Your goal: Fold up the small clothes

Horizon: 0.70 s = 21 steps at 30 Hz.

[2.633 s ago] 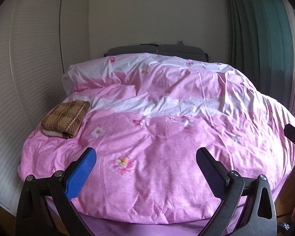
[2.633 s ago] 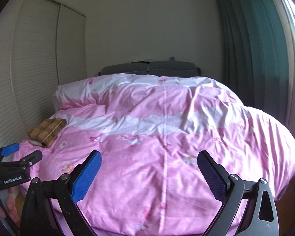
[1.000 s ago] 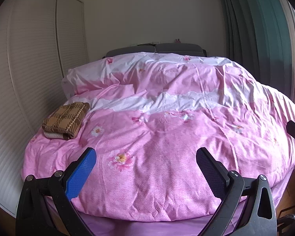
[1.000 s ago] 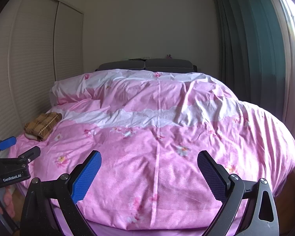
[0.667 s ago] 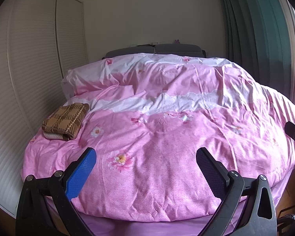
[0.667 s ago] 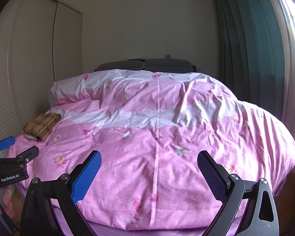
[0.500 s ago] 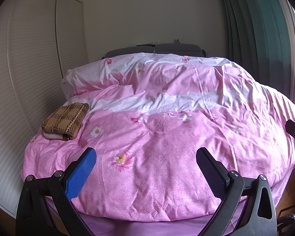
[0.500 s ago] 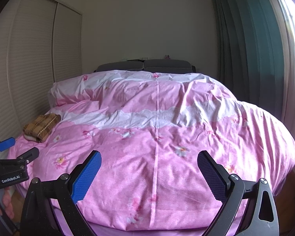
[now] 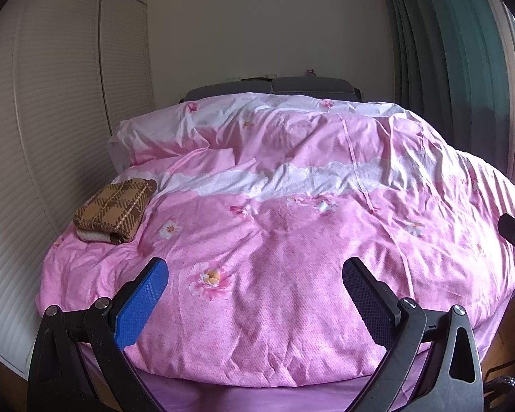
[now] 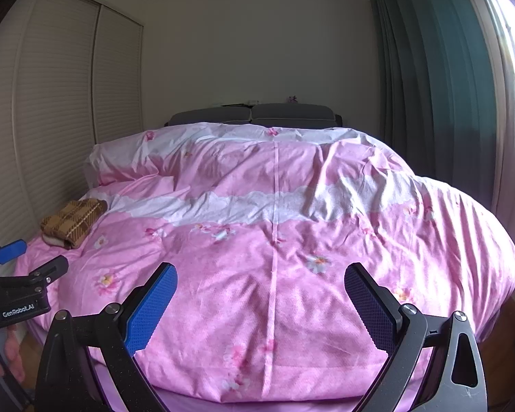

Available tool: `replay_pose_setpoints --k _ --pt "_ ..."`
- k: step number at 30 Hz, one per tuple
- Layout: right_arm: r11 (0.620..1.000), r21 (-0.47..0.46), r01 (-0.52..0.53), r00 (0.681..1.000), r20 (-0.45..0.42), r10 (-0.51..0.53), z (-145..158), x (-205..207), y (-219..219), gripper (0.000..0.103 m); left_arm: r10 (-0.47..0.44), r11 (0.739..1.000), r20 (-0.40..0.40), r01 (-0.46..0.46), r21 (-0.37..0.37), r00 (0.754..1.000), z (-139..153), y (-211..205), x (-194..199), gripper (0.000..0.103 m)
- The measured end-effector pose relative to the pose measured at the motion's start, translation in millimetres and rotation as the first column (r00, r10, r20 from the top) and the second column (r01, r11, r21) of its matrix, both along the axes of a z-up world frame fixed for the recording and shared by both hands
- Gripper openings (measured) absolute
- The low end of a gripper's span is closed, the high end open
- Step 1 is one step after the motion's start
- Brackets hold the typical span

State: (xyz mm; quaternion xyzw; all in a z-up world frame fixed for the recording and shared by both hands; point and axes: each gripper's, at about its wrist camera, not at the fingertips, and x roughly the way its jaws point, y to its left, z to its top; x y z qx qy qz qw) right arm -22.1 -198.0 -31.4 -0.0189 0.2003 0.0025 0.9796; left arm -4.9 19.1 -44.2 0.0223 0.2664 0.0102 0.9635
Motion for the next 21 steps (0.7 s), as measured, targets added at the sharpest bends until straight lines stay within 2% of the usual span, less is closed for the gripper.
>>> replay_pose_setpoints --k 16,21 --pt "1.0 0.007 0.001 1.0 0.0 -0.001 -0.2 -0.4 1.6 0.099 -0.015 1.0 -0.023 0.015 0.005 1.0 -3.3 -5.6 2.1 0.103" --pt "1.0 0.005 0.002 1.0 0.002 -0.002 -0.1 -0.7 2.8 0.099 -0.027 0.999 -0.027 0.026 -0.047 0.999 -3.0 -3.9 1.7 0.103"
